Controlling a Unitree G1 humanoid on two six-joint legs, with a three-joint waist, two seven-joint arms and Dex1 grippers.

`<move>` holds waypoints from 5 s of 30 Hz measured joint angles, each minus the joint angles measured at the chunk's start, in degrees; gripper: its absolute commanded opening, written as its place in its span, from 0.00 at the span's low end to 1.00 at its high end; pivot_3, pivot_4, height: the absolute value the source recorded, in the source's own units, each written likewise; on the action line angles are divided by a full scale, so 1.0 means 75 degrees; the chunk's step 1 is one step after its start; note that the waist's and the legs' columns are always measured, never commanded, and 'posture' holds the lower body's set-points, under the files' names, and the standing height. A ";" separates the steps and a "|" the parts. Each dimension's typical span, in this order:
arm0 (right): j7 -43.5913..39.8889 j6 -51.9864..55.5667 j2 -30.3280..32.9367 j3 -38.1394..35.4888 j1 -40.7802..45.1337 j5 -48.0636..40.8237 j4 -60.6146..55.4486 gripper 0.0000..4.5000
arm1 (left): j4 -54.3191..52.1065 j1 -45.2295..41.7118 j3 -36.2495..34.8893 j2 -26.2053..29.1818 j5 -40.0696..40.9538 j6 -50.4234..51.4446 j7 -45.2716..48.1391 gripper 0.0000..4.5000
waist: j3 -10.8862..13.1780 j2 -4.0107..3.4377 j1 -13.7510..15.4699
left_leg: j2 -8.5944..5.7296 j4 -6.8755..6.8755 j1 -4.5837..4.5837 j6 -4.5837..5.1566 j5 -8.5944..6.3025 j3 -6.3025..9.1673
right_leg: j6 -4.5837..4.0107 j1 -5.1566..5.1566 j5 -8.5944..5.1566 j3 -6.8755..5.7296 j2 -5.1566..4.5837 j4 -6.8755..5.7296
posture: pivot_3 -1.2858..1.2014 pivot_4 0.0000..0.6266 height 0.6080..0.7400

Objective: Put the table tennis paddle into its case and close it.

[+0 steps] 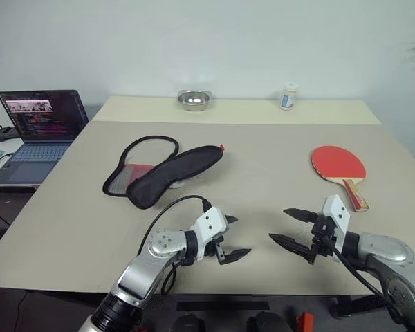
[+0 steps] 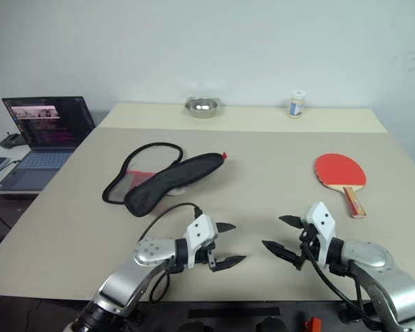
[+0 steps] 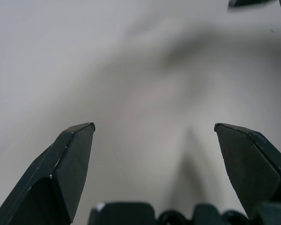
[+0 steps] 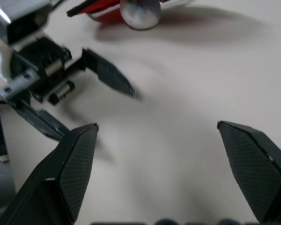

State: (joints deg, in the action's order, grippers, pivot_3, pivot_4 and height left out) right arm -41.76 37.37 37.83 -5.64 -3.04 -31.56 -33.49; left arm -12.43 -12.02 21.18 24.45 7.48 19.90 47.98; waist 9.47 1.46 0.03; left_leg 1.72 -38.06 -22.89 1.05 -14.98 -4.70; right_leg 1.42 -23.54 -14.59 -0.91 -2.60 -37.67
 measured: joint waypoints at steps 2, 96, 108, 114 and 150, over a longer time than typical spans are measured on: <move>0.0087 0.0112 0.0043 -0.0063 -0.0086 -0.0085 -0.0166 0.99 | 0.0111 -0.0050 0.0003 -0.0082 -0.0001 -0.0109 0.0013 0.99 | 0.0000 0.0001 0.0004 | -0.0008 -0.0006 0.0000 0.0000 0.0000 -0.0002 | 0.0004 0.0003 0.0002 0.0001 -0.0009 0.0000 | 0.52 0.24 1.00; -0.1395 0.0120 0.1285 -0.0052 0.3567 -0.2006 0.0021 1.00 | 0.1358 -0.0856 -0.3076 0.2379 0.1000 0.0965 0.0271 0.01 | 0.0059 0.0082 -0.0010 | -0.0009 0.0003 -0.0007 -0.0001 0.0001 -0.0006 | -0.0040 -0.0009 0.0026 -0.0027 -0.0047 0.0001 | 0.52 0.24 1.00; -0.1615 0.0111 0.1741 -0.0226 0.3282 -0.1963 0.0172 1.00 | 0.0481 -0.2077 -0.2098 0.0040 0.1685 0.3438 -0.0756 0.01 | 0.0062 0.0090 0.0039 | -0.0023 -0.0012 -0.0008 0.0000 0.0001 0.0000 | -0.0031 0.0003 0.0028 -0.0026 -0.0044 -0.0003 | 0.52 0.24 1.00; -0.1824 0.0101 0.2077 -0.0404 0.2978 -0.1959 0.0169 1.00 | 0.1579 -0.2757 -0.1591 -0.0929 0.1676 0.3515 -0.0896 0.01 | 0.0063 0.0092 0.0001 | -0.0015 -0.0010 -0.0005 0.0000 0.0001 0.0005 | -0.0031 0.0002 0.0028 -0.0021 -0.0025 -0.0006 | 0.52 0.24 1.00; -0.1640 0.0172 0.2284 -0.1177 0.1977 -0.2001 0.0081 1.00 | 0.0069 -0.2172 -0.1086 0.1350 0.1673 0.3413 0.0776 0.99 | 0.0065 0.0093 -0.0005 | -0.0017 -0.0011 -0.0004 -0.0003 0.0003 0.0004 | -0.0029 0.0005 0.0027 -0.0016 -0.0033 0.0001 | 0.52 0.24 1.00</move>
State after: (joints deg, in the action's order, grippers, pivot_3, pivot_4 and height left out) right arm -54.06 38.66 54.96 -14.47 11.78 -46.56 -32.89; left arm -11.91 -28.30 13.04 34.58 20.03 45.50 53.81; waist 9.96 2.16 -0.01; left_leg 1.59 -38.14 -22.92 1.02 -14.96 -4.68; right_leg 1.21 -23.50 -14.39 -1.03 -2.85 -37.66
